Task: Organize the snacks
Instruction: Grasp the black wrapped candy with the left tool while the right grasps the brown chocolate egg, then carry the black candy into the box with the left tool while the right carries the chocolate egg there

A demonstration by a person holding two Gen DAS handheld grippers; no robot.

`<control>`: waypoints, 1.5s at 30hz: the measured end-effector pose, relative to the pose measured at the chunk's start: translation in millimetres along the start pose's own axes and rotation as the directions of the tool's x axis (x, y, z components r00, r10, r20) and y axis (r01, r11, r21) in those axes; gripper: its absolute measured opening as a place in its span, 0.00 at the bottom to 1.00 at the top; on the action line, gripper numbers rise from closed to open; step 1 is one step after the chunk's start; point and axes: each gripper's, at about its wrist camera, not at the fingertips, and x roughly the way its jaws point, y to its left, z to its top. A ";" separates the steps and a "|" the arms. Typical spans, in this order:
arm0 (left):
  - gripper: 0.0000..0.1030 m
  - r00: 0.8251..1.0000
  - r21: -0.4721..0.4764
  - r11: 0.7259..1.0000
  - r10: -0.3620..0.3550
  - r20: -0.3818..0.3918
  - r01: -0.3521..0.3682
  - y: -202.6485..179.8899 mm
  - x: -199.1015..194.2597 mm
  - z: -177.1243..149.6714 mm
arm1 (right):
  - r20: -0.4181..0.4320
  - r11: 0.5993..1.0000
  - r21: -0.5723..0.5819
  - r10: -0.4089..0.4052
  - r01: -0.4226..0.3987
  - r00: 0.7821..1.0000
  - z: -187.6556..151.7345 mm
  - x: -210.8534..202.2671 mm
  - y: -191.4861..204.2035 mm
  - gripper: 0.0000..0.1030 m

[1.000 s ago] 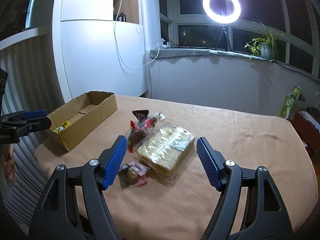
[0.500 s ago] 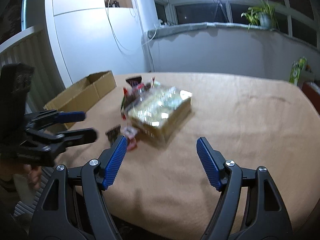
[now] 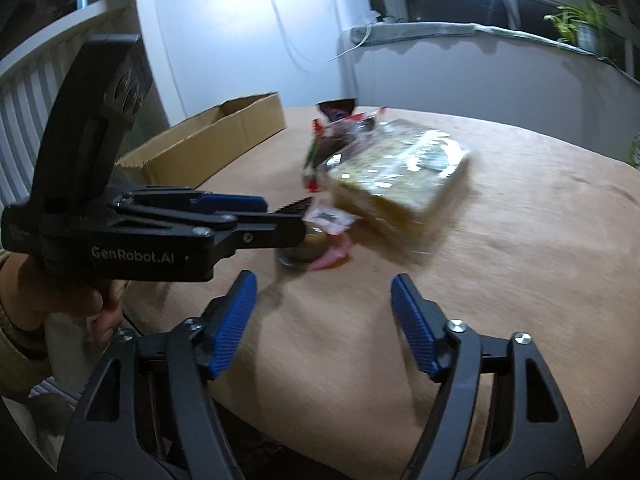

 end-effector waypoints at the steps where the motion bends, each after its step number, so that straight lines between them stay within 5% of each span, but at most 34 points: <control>1: 0.47 1.000 -0.006 1.000 -0.011 -0.001 0.011 2.1 0.4 1.2 | -0.004 1.000 -0.007 0.001 -0.001 1.000 1.7 3.5 2.7 0.66; 4: 0.40 0.999 -0.008 0.999 -0.039 -0.002 0.039 4.3 3.8 5.3 | -0.012 0.999 -0.041 -0.025 0.024 1.000 8.5 19.0 13.0 0.63; 8: 0.11 0.999 -0.011 0.999 -0.048 -0.003 0.048 10.8 5.9 8.8 | -0.009 0.998 -0.040 -0.055 0.054 0.998 16.9 30.8 15.4 0.48; 11: 0.09 0.998 -0.026 0.998 -0.054 -0.010 0.054 19.6 5.6 6.5 | -0.009 0.997 -0.044 -0.060 0.060 0.998 21.4 34.8 15.4 0.42; 19: 0.08 0.997 -0.086 0.994 -0.059 0.043 0.062 37.7 -10.6 1.0 | 0.008 0.997 -0.047 -0.057 0.057 0.998 20.9 26.3 17.1 0.33; 32: 0.08 0.993 -0.074 0.997 -0.025 0.113 0.033 28.1 -47.8 2.3 | 0.077 0.997 -0.014 -0.079 0.081 0.994 20.0 -19.0 12.9 0.32; 45: 0.08 0.966 0.021 0.995 0.089 0.244 -0.097 2.6 -112.3 11.6 | 0.176 0.990 -0.021 -0.133 0.138 0.975 41.7 -64.5 18.4 0.32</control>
